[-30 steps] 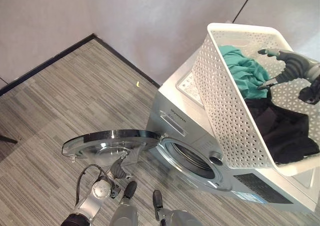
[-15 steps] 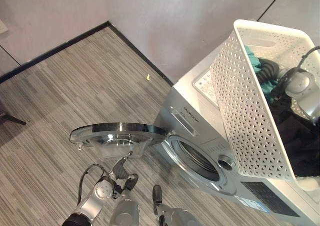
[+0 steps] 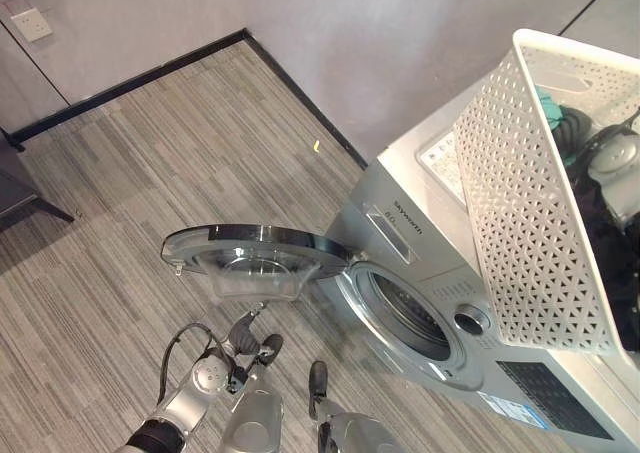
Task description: Grab the laundry basket,head to the washer,open it,put in the laundry and shut it.
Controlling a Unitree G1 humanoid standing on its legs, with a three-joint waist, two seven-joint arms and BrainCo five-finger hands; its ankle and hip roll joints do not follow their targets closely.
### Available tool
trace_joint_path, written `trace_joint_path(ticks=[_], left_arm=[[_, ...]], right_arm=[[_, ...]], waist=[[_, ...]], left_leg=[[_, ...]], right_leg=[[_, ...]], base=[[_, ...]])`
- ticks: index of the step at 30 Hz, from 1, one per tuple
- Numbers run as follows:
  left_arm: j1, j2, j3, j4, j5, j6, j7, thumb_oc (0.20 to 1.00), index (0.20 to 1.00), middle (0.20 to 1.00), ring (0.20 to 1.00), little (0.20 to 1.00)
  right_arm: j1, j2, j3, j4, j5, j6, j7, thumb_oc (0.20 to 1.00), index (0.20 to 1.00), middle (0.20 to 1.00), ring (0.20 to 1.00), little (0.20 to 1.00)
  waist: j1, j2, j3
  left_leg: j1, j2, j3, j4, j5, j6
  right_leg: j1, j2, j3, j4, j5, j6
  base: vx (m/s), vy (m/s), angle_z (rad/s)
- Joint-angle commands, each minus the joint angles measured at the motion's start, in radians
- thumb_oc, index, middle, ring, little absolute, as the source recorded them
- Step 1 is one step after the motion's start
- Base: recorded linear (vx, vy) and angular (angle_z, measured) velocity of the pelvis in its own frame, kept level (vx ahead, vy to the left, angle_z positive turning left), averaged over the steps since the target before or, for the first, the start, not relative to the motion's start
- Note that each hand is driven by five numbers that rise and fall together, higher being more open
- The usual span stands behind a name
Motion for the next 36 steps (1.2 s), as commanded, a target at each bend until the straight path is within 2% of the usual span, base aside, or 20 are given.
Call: trace_joint_path(ticks=[1, 10, 11, 14, 17, 21, 25, 29, 31, 36], left_arm=[[-0.026, -0.005, -0.036, 0.009, -0.015, -0.031, 0.015, 1.0, 1.0, 1.0, 1.0, 1.0], [-0.003, -0.018, -0.025, 0.059, -0.01, -0.041, -0.001, 1.0, 1.0, 1.0, 1.0, 1.0], [-0.004, -0.017, -0.025, 0.059, -0.01, -0.042, -0.001, 1.0, 1.0, 1.0, 1.0, 1.0], [-0.012, -0.022, -0.04, 0.076, 0.002, -0.046, -0.01, 1.0, 1.0, 1.0, 1.0, 1.0], [-0.021, -0.022, -0.059, 0.099, 0.004, -0.048, -0.01, 1.0, 1.0, 1.0, 1.0, 1.0], [-0.022, -0.023, -0.064, 0.104, 0.002, -0.048, -0.009, 1.0, 1.0, 1.0, 1.0, 1.0], [-0.026, -0.029, -0.068, 0.124, -0.006, -0.045, 0.003, 1.0, 1.0, 1.0, 1.0, 1.0], [-0.028, -0.035, -0.066, 0.131, -0.006, -0.04, 0.014, 1.0, 1.0, 1.0, 1.0, 1.0], [-0.035, -0.044, -0.064, 0.139, -0.002, -0.037, 0.033, 1.0, 1.0, 1.0, 1.0, 1.0], [-0.036, -0.045, -0.052, 0.133, 0.004, -0.035, 0.051, 1.0, 1.0, 1.0, 1.0, 1.0]], right_arm=[[-0.053, -0.016, 0.053, 0.012, 0.055, -0.001, -0.062, 0.2, 0.2, 0.2, 0.2, 0.2], [-0.101, -0.219, -0.043, -0.277, 0.245, -0.077, -0.126, 0.2, 0.2, 0.2, 0.2, 0.2], [-0.098, -0.221, -0.045, -0.279, 0.246, -0.076, -0.126, 0.2, 0.2, 0.2, 0.2, 0.2], [-0.078, -0.285, -0.139, -0.317, 0.345, -0.12, -0.165, 0.2, 0.2, 0.2, 0.2, 0.2], [-0.121, -0.3, -0.18, -0.276, 0.418, -0.137, -0.206, 0.2, 0.2, 0.2, 0.2, 0.2], [-0.157, -0.297, -0.185, -0.232, 0.443, -0.144, -0.224, 0.2, 0.2, 0.2, 0.2, 0.2], [-0.207, -0.242, -0.214, -0.177, 0.469, -0.156, -0.288, 0.2, 0.2, 0.2, 0.2, 0.2], [-0.173, -0.217, -0.271, -0.224, 0.47, -0.166, -0.326, 0.2, 0.2, 0.2, 0.2, 0.2], [-0.121, -0.21, -0.346, -0.292, 0.474, -0.187, -0.373, 0.2, 0.2, 0.2, 0.2, 0.2], [-0.021, -0.256, -0.465, -0.379, 0.459, -0.204, -0.423, 0.2, 0.2, 0.2, 0.2, 0.2]], waist=[[-0.016, 0.0, -0.033], [-0.076, -0.002, -0.092], [-0.075, -0.002, -0.092], [-0.096, 0.001, -0.114], [-0.109, 0.002, -0.133], [-0.113, 0.005, -0.139], [-0.121, 0.015, -0.151], [-0.126, 0.021, -0.156], [-0.133, 0.029, -0.161], [-0.144, 0.035, -0.168]], left_leg=[[0.073, 0.06, -0.002, -0.068, -0.067, 0.018], [0.125, 0.08, 0.02, -0.068, -0.099, 0.018], [0.126, 0.081, 0.02, -0.068, -0.1, 0.018], [0.148, 0.088, 0.026, -0.068, -0.111, 0.017], [0.166, 0.093, 0.032, -0.068, -0.12, 0.016], [0.166, 0.095, 0.034, -0.068, -0.112, 0.014], [0.174, 0.096, 0.045, -0.068, -0.117, 0.016], [0.181, 0.097, 0.05, -0.068, -0.12, 0.018], [0.185, 0.096, 0.054, -0.068, -0.123, 0.02], [0.192, 0.095, 0.061, -0.068, -0.13, 0.023]], right_leg=[[0.026, -0.108, 0.03, 0.036, -0.06, 0.093], [0.049, -0.108, 0.053, 0.045, -0.069, 0.098], [0.049, -0.107, 0.053, 0.045, -0.07, 0.098], [0.059, -0.105, 0.061, 0.056, -0.077, 0.097], [0.065, -0.103, 0.068, 0.063, -0.081, 0.096], [0.063, -0.104, 0.072, 0.065, -0.073, 0.099], [0.067, -0.105, 0.084, 0.063, -0.069, 0.099], [0.071, -0.105, 0.089, 0.062, -0.068, 0.099], [0.076, -0.108, 0.093, 0.057, -0.063, 0.1], [0.077, -0.111, 0.101, 0.055, -0.059, 0.103]], base=[[0.01, 0.023, -0.09], [0.01, 0.007, -0.03], [0.02, 0.002, -0.16], [0.03, -0.001, -0.16], [0.01, 0.003, -0.04], [0.0, 0.005, -0.14], [-0.01, 0.005, -0.04], [0.0, 0.005, -0.01], [-0.01, 0.026, -0.03], [-0.01, 0.019, -0.06]])
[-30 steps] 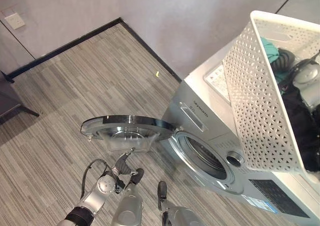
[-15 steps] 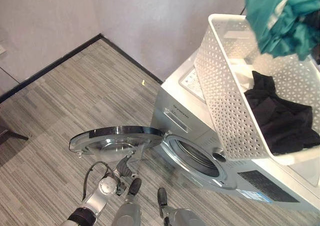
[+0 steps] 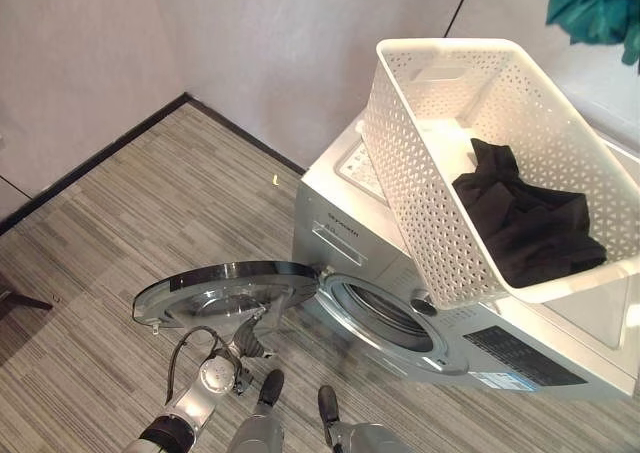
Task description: Grab the laundry basket,head to the washer,open it,put in the laundry and shut it.
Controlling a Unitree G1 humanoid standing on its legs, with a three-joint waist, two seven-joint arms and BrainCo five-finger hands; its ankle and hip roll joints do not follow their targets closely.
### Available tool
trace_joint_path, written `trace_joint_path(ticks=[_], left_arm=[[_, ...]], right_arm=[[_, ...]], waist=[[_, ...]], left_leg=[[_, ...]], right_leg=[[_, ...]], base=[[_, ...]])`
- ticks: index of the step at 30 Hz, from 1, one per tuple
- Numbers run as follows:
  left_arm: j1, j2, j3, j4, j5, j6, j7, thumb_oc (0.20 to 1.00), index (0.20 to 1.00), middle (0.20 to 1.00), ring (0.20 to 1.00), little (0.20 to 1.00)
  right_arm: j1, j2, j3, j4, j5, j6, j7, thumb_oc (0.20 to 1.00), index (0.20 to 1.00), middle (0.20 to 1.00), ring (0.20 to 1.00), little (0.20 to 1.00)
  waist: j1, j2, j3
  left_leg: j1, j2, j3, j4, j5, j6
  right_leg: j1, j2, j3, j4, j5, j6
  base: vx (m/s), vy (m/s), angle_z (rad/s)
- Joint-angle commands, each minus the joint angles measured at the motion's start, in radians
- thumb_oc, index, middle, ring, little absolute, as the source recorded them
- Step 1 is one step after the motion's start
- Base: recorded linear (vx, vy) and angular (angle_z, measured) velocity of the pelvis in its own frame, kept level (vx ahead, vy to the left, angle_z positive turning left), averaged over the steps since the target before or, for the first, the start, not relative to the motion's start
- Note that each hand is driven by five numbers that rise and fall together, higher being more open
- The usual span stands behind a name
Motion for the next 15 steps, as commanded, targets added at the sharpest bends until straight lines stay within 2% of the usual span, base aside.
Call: trace_joint_path(ticks=[1, 3, 4, 5, 7, 8, 9, 10, 11, 12, 15], left_arm=[[-0.002, 0.006, -0.026, 0.033, 0.014, -0.034, 0.046, 1.0, 1.0, 1.0, 1.0, 1.0], [0.002, 0.007, -0.014, 0.032, 0.016, -0.033, 0.049, 1.0, 1.0, 1.0, 1.0, 1.0], [0.018, 0.001, 0.025, 0.032, 0.024, -0.031, 0.058, 1.0, 1.0, 1.0, 1.0, 1.0], [0.027, -0.002, 0.04, 0.033, 0.028, -0.031, 0.061, 1.0, 1.0, 1.0, 1.0, 1.0], [0.047, 0.004, 0.072, 0.045, 0.035, -0.03, 0.073, 1.0, 1.0, 1.0, 1.0, 1.0], [0.047, 0.008, 0.069, 0.045, 0.036, -0.031, 0.074, 1.0, 1.0, 1.0, 1.0, 1.0], [0.057, 0.01, 0.085, 0.048, 0.038, -0.031, 0.078, 1.0, 1.0, 1.0, 1.0, 1.0], [0.082, 0.007, 0.12, 0.05, 0.038, -0.03, 0.08, 1.0, 1.0, 1.0, 1.0, 1.0], [0.082, 0.012, 0.114, 0.049, 0.039, -0.03, 0.08, 1.0, 1.0, 1.0, 1.0, 1.0], [0.096, 0.011, 0.132, 0.054, 0.042, -0.03, 0.085, 1.0, 1.0, 1.0, 1.0, 1.0], [0.107, 0.007, 0.149, 0.056, 0.041, -0.032, 0.091, 1.0, 1.0, 1.0, 1.0, 1.0]], right_arm=[[0.062, -0.094, -0.152, -0.033, 0.001, -0.07, -0.104, 0.2, 0.2, 0.2, 0.2, 0.2], [0.116, -0.115, -0.208, -0.064, -0.026, -0.066, -0.119, 0.2, 0.2, 0.2, 0.2, 0.2], [0.208, -0.159, -0.301, -0.119, -0.113, -0.049, -0.153, 0.2, 0.2, 0.2, 0.2, 0.2], [0.259, -0.168, -0.345, -0.156, -0.145, -0.045, -0.159, 0.2, 0.2, 0.2, 0.2, 0.2], [0.442, -0.184, -0.513, -0.221, -0.224, -0.029, -0.182, 0.2, 0.2, 0.2, 0.2, 0.2], [0.47, -0.18, -0.539, -0.231, -0.227, -0.027, -0.182, 0.2, 0.2, 0.2, 0.2, 0.2], [0.553, -0.173, -0.607, -0.256, -0.258, -0.018, -0.185, 0.2, 0.2, 0.2, 0.2, 0.2], [0.706, -0.148, -0.728, -0.296, -0.312, -0.004, -0.19, 0.2, 0.2, 0.2, 0.2, 0.2], [0.737, -0.142, -0.758, -0.308, -0.315, -0.002, -0.189, 0.2, 0.2, 0.2, 0.2, 0.2], [0.905, -0.086, -0.889, -0.357, -0.36, 0.012, -0.19, 0.2, 0.2, 0.2, 0.2, 0.2], [1.008, -0.04, -0.959, -0.383, -0.392, 0.021, -0.188, 0.2, 0.2, 0.2, 0.2, 0.2]], waist=[[-0.007, -0.02, -0.117], [-0.012, -0.019, -0.122], [-0.031, -0.005, -0.13], [-0.04, 0.0, -0.133], [-0.054, -0.002, -0.141], [-0.048, -0.005, -0.142], [-0.055, -0.004, -0.145], [-0.077, 0.001, -0.15], [-0.069, -0.003, -0.151], [-0.081, -0.002, -0.155], [-0.098, 0.001, -0.155]], left_leg=[[0.07, 0.078, -0.01, -0.03, -0.121, -0.001], [0.073, 0.079, -0.005, -0.03, -0.124, -0.001], [0.081, 0.082, 0.006, -0.03, -0.13, 0.001], [0.085, 0.085, 0.013, -0.03, -0.133, 0.002], [0.095, 0.093, 0.034, -0.03, -0.14, 0.005], [0.096, 0.094, 0.037, -0.03, -0.141, 0.005], [0.102, 0.098, 0.046, -0.03, -0.144, 0.006], [0.113, 0.103, 0.067, -0.03, -0.15, 0.009], [0.113, 0.104, 0.069, -0.03, -0.151, 0.009], [0.128, 0.11, 0.092, -0.03, -0.157, 0.012], [0.139, 0.114, 0.115, -0.03, -0.161, 0.014]], right_leg=[[-0.008, -0.116, 0.026, 0.055, -0.058, 0.103], [-0.007, -0.117, 0.031, 0.054, -0.056, 0.105], [-0.008, -0.117, 0.043, 0.05, -0.05, 0.108], [-0.01, -0.116, 0.05, 0.049, -0.047, 0.108], [-0.017, -0.11, 0.077, 0.049, -0.039, 0.111], [-0.018, -0.109, 0.08, 0.049, -0.038, 0.111], [-0.023, -0.106, 0.094, 0.051, -0.033, 0.113], [-0.03, -0.099, 0.119, 0.054, -0.025, 0.116], [-0.031, -0.098, 0.121, 0.054, -0.025, 0.116], [-0.035, -0.092, 0.148, 0.057, -0.018, 0.118], [-0.038, -0.087, 0.17, 0.056, -0.009, 0.121]], base=[[-0.01, 0.035, -0.08], [0.0, 0.026, -0.06], [0.0, 0.021, -0.07], [0.0, 0.021, -0.1], [0.0, 0.012, -0.29], [-0.01, 0.01, -0.51], [-0.01, 0.005, -0.6], [0.0, 0.004, -0.53], [0.01, 0.02, -0.61], [0.01, 0.023, -0.5], [0.01, 0.022, -0.49]])
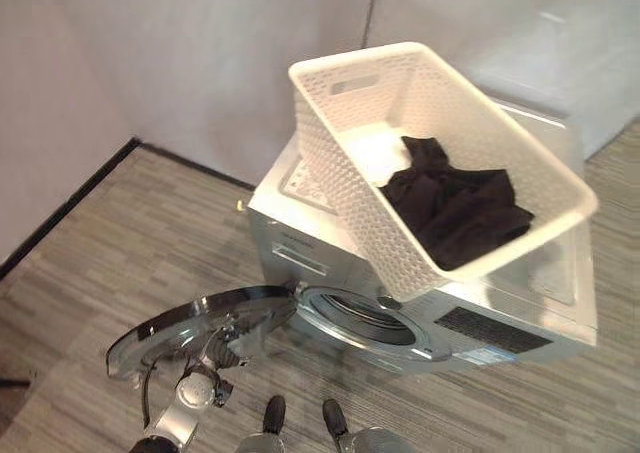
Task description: Grab the laundry basket,head to the washer,open it,put in the laundry and shut it.
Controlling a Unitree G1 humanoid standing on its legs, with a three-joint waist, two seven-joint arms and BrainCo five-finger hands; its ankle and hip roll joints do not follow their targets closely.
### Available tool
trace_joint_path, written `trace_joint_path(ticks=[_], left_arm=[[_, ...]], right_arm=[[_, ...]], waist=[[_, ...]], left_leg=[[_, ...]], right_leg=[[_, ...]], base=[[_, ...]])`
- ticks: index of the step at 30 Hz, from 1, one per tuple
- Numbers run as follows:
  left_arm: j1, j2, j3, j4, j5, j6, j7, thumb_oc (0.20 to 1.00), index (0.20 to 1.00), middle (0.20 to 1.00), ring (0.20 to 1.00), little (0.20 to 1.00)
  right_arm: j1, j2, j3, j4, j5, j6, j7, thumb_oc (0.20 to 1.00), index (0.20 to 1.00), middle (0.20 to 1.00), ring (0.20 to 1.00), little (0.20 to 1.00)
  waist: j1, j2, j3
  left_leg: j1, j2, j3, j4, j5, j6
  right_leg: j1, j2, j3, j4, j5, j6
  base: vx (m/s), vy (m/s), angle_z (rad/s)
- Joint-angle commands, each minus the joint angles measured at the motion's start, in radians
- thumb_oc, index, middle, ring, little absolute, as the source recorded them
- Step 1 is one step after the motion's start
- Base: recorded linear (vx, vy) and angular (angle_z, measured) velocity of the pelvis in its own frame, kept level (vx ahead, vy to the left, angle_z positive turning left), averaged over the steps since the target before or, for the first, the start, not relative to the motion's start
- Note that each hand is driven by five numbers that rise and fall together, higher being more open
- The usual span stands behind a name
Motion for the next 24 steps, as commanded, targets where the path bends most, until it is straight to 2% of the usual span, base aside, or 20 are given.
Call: trace_joint_path(ticks=[1, 4, 5, 7, 8, 9, 11, 12, 13, 14, 17, 19, 24], left_arm=[[-0.038, 0.018, -0.044, 0.034, 0.032, -0.035, 0.026, 1.0, 1.0, 1.0, 1.0, 1.0], [-0.04, 0.018, -0.048, 0.034, 0.032, -0.035, 0.026, 1.0, 1.0, 1.0, 1.0, 1.0], [-0.008, 0.017, 0.009, 0.029, 0.033, -0.045, 0.033, 1.0, 1.0, 1.0, 1.0, 1.0], [-0.005, 0.015, 0.018, 0.026, 0.028, -0.047, 0.035, 1.0, 1.0, 1.0, 1.0, 1.0], [-0.002, 0.019, 0.017, 0.026, 0.028, -0.047, 0.035, 1.0, 1.0, 1.0, 1.0, 1.0], [0.002, 0.017, 0.023, 0.029, 0.028, -0.046, 0.033, 1.0, 1.0, 1.0, 1.0, 1.0], [0.012, 0.021, 0.03, 0.025, 0.026, -0.048, 0.035, 1.0, 1.0, 1.0, 1.0, 1.0], [0.015, 0.024, 0.03, 0.024, 0.026, -0.048, 0.034, 1.0, 1.0, 1.0, 1.0, 1.0], [0.032, 0.03, 0.042, 0.007, 0.023, -0.052, 0.026, 1.0, 1.0, 1.0, 1.0, 1.0], [0.033, 0.03, 0.042, 0.007, 0.023, -0.051, 0.025, 1.0, 1.0, 1.0, 1.0, 1.0], [0.056, 0.047, 0.059, -0.023, 0.006, -0.063, 0.006, 1.0, 1.0, 1.0, 1.0, 1.0], [0.061, 0.052, 0.058, -0.023, 0.008, -0.063, 0.003, 1.0, 1.0, 1.0, 1.0, 1.0], [0.066, 0.08, 0.042, -0.054, 0.028, -0.074, -0.017, 1.0, 1.0, 1.0, 1.0, 1.0]], right_arm=[[-0.028, -0.06, -0.059, 0.011, -0.053, -0.006, -0.039, 0.2, 0.2, 0.2, 0.2, 0.2], [-0.019, -0.059, -0.069, 0.008, -0.052, -0.006, -0.038, 0.2, 0.2, 0.2, 0.2, 0.2], [0.153, 0.164, -0.077, -0.008, -0.121, 0.026, -0.014, 0.2, 0.2, 0.2, 0.2, 0.2], [0.218, 0.263, -0.048, -0.004, -0.125, 0.036, 0.006, 0.2, 0.2, 0.2, 0.2, 0.2], [0.223, 0.27, -0.05, -0.009, -0.126, 0.036, 0.007, 0.2, 0.2, 0.2, 0.2, 0.2], [0.268, 0.338, -0.036, -0.015, -0.112, 0.04, 0.033, 0.2, 0.2, 0.2, 0.2, 0.2], [0.329, 0.416, -0.008, -0.028, -0.081, 0.032, 0.08, 0.2, 0.2, 0.2, 0.2, 0.2], [0.331, 0.419, -0.008, -0.03, -0.08, 0.031, 0.082, 0.2, 0.2, 0.2, 0.2, 0.2], [0.385, 0.454, 0.029, -0.019, -0.082, 0.04, 0.139, 0.2, 0.2, 0.2, 0.2, 0.2], [0.385, 0.455, 0.029, -0.019, -0.082, 0.04, 0.139, 0.2, 0.2, 0.2, 0.2, 0.2], [0.44, 0.507, 0.107, 0.047, -0.043, 0.044, 0.227, 0.2, 0.2, 0.2, 0.2, 0.2], [0.45, 0.51, 0.126, 0.078, -0.041, 0.042, 0.247, 0.2, 0.2, 0.2, 0.2, 0.2], [0.492, 0.539, 0.366, 0.175, -0.108, 0.055, 0.418, 0.2, 0.2, 0.2, 0.2, 0.2]], waist=[[0.018, -0.031, -0.108], [0.024, -0.032, -0.107], [-0.025, -0.02, -0.107], [-0.024, -0.017, -0.102], [-0.021, -0.02, -0.104], [-0.029, -0.019, -0.098], [-0.036, -0.018, -0.092], [-0.036, -0.021, -0.094], [-0.039, -0.021, -0.091], [-0.04, -0.022, -0.092], [-0.04, -0.019, -0.083], [-0.041, -0.021, -0.084], [-0.017, -0.029, -0.075]], left_leg=[[0.04, 0.088, -0.047, 0.005, -0.132, -0.015], [0.042, 0.089, -0.045, 0.005, -0.132, -0.015], [0.075, 0.1, 0.041, 0.005, -0.152, -0.005], [0.085, 0.101, 0.067, 0.005, -0.157, -0.003], [0.086, 0.101, 0.069, 0.005, -0.158, -0.003], [0.091, 0.101, 0.08, 0.005, -0.158, -0.003], [0.095, 0.1, 0.089, 0.005, -0.159, -0.004], [0.095, 0.1, 0.089, 0.005, -0.159, -0.004], [0.095, 0.101, 0.094, 0.005, -0.158, -0.006], [0.095, 0.101, 0.094, 0.005, -0.158, -0.006], [0.09, 0.1, 0.09, 0.005, -0.15, -0.012], [0.089, 0.1, 0.087, 0.005, -0.148, -0.013], [0.08, 0.103, 0.065, 0.005, -0.14, -0.02]], right_leg=[[-0.065, -0.096, 0.008, 0.053, -0.01, 0.111], [-0.065, -0.096, 0.01, 0.053, -0.01, 0.111], [-0.086, -0.08, 0.08, 0.04, 0.02, 0.131], [-0.092, -0.077, 0.098, 0.04, 0.023, 0.134], [-0.092, -0.076, 0.1, 0.04, 0.023, 0.134], [-0.094, -0.075, 0.106, 0.04, 0.024, 0.136], [-0.095, -0.077, 0.107, 0.038, 0.025, 0.136], [-0.094, -0.077, 0.107, 0.037, 0.025, 0.136], [-0.095, -0.082, 0.101, 0.034, 0.026, 0.138], [-0.095, -0.083, 0.101, 0.034, 0.026, 0.138], [-0.096, -0.09, 0.085, 0.032, 0.025, 0.139], [-0.096, -0.092, 0.078, 0.031, 0.024, 0.139], [-0.084, -0.106, 0.036, 0.021, 0.015, 0.135]], base=[[0.0, 0.001, -0.49], [0.01, 0.018, -0.28], [0.04, 0.057, 0.01], [0.01, 0.032, -0.51], [0.0, 0.001, -1.0], [-0.01, -0.004, -1.0], [-0.02, -0.004, -0.31], [-0.01, -0.005, -0.16], [0.0, -0.004, -0.17], [-0.01, -0.01, -0.14], [-0.01, -0.014, -0.04], [0.0, -0.022, 0.1], [0.0, -0.034, 0.19]])
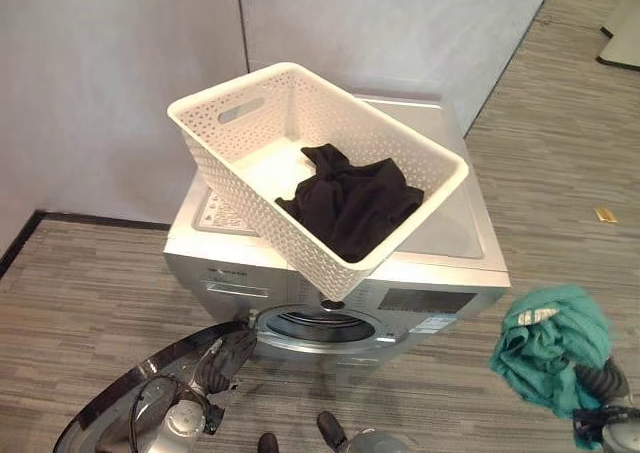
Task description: Grab the laundry basket,head to the washer,open it,put in the laundry and shut it.
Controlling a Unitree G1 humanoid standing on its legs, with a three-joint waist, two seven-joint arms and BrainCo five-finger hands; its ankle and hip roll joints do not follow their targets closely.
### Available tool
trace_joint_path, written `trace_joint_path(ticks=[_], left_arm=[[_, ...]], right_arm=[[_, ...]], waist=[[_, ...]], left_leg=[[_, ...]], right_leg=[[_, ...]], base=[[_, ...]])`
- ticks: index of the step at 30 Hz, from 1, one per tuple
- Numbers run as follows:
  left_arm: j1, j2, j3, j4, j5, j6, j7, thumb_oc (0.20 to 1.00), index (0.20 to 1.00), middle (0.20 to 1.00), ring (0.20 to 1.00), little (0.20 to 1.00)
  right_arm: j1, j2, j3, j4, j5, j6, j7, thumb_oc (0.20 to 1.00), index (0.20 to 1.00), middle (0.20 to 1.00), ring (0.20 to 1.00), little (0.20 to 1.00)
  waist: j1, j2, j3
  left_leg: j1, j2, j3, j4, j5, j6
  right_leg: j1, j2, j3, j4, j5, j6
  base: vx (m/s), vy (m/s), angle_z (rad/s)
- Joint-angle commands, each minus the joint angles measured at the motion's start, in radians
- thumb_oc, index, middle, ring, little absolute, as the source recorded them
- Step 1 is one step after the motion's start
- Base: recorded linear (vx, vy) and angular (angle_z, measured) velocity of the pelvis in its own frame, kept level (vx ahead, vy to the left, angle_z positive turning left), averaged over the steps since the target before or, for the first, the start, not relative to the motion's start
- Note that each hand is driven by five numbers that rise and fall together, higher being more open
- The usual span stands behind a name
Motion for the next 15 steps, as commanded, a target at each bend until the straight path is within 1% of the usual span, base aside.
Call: trace_joint_path(ticks=[1, 2, 4, 6, 7, 8, 10, 11, 13, 14, 15], left_arm=[[-0.038, 0.077, 0.004, -0.016, 0.021, -0.049, -0.005, 1.0, 1.0, 1.0, 1.0, 1.0], [-0.059, 0.084, -0.027, -0.023, 0.034, -0.054, -0.009, 1.0, 1.0, 1.0, 1.0, 1.0], [-0.076, 0.095, -0.062, -0.046, 0.051, -0.06, -0.012, 1.0, 1.0, 1.0, 1.0, 1.0], [-0.092, 0.109, -0.087, -0.083, 0.061, -0.065, -0.014, 1.0, 1.0, 1.0, 1.0, 1.0], [-0.091, 0.113, -0.084, -0.086, 0.06, -0.064, -0.015, 1.0, 1.0, 1.0, 1.0, 1.0], [-0.115, 0.127, -0.116, -0.149, 0.05, -0.075, -0.028, 1.0, 1.0, 1.0, 1.0, 1.0], [-0.138, 0.135, -0.151, -0.199, 0.028, -0.085, -0.048, 1.0, 1.0, 1.0, 1.0, 1.0], [-0.158, 0.154, -0.176, -0.246, 0.008, -0.087, -0.071, 1.0, 1.0, 1.0, 1.0, 1.0], [-0.2, 0.19, -0.239, -0.316, -0.008, -0.103, -0.1, 1.0, 1.0, 1.0, 1.0, 1.0], [-0.202, 0.192, -0.24, -0.317, -0.009, -0.102, -0.101, 1.0, 1.0, 1.0, 1.0, 1.0], [-0.298, 0.255, -0.359, -0.388, 0.022, -0.135, -0.137, 1.0, 1.0, 1.0, 1.0, 1.0]], right_arm=[[-0.026, -0.018, 0.003, -0.006, -0.028, -0.045, 0.079, 0.2, 0.2, 0.2, 0.2, 0.2], [-0.058, 0.024, 0.125, 0.051, -0.031, -0.047, 0.119, 0.2, 0.2, 0.2, 0.2, 0.2], [-0.133, 0.085, 0.258, 0.124, -0.044, -0.048, 0.136, 0.2, 0.2, 0.2, 0.2, 0.2], [-0.191, 0.148, 0.343, 0.167, -0.028, -0.05, 0.139, 0.2, 0.2, 0.2, 0.2, 0.2], [-0.198, 0.151, 0.347, 0.174, -0.027, -0.053, 0.137, 0.2, 0.2, 0.2, 0.2, 0.2], [-0.283, 0.217, 0.426, 0.23, 0.0, -0.06, 0.116, 0.2, 0.2, 0.2, 0.2, 0.2], [-0.359, 0.252, 0.471, 0.28, 0.023, -0.063, 0.086, 0.2, 0.2, 0.2, 0.2, 0.2], [-0.409, 0.262, 0.494, 0.302, 0.025, -0.064, 0.067, 0.2, 0.2, 0.2, 0.2, 0.2], [-0.473, 0.27, 0.532, 0.312, 0.037, -0.065, 0.044, 0.2, 0.2, 0.2, 0.2, 0.2], [-0.475, 0.271, 0.531, 0.315, 0.038, -0.066, 0.043, 0.2, 0.2, 0.2, 0.2, 0.2], [-0.538, 0.273, 0.564, 0.319, 0.071, -0.079, 0.026, 0.2, 0.2, 0.2, 0.2, 0.2]], waist=[[0.037, -0.032, -0.045], [0.055, -0.031, -0.04], [0.075, -0.029, -0.031], [0.097, -0.023, -0.024], [0.093, -0.026, -0.023], [0.12, -0.018, -0.007], [0.136, -0.01, 0.002], [0.141, -0.006, 0.012], [0.148, 0.004, 0.021], [0.148, 0.003, 0.023], [0.147, 0.014, 0.032]], left_leg=[[0.018, 0.066, -0.094, 0.012, -0.088, -0.021], [0.013, 0.066, -0.108, 0.012, -0.085, -0.021], [0.005, 0.064, -0.124, 0.012, -0.082, -0.021], [-0.003, 0.063, -0.14, 0.012, -0.078, -0.021], [-0.004, 0.062, -0.142, 0.012, -0.078, -0.022], [-0.016, 0.061, -0.161, 0.012, -0.072, -0.023], [-0.033, 0.057, -0.174, 0.012, -0.065, -0.024], [-0.043, 0.055, -0.184, 0.012, -0.063, -0.024], [-0.053, 0.053, -0.195, 0.012, -0.057, -0.026], [-0.054, 0.053, -0.196, 0.012, -0.057, -0.026], [-0.066, 0.05, -0.204, 0.012, -0.053, -0.028]], right_leg=[[-0.071, -0.117, -0.024, 0.03, 0.018, 0.11], [-0.066, -0.123, -0.041, 0.024, 0.013, 0.107], [-0.061, -0.129, -0.062, 0.02, 0.007, 0.105], [-0.058, -0.133, -0.075, 0.017, 0.002, 0.104], [-0.058, -0.133, -0.077, 0.017, 0.002, 0.104], [-0.057, -0.137, -0.093, 0.014, -0.004, 0.101], [-0.061, -0.142, -0.106, 0.01, -0.007, 0.099], [-0.062, -0.145, -0.115, 0.01, -0.01, 0.097], [-0.064, -0.148, -0.125, 0.01, -0.013, 0.094], [-0.063, -0.148, -0.127, 0.01, -0.013, 0.094], [-0.066, -0.151, -0.135, 0.01, -0.016, 0.093]], base=[[0.01, -0.029, 0.18], [0.0, -0.025, 0.18], [0.0, -0.035, 0.3], [0.0, -0.027, 0.26], [-0.02, -0.038, 0.15], [-0.05, -0.042, 0.2], [-0.06, -0.046, 0.35], [-0.05, -0.035, 0.42], [-0.03, -0.025, 0.31], [-0.04, -0.016, 0.26], [-0.03, -0.007, 0.2]])
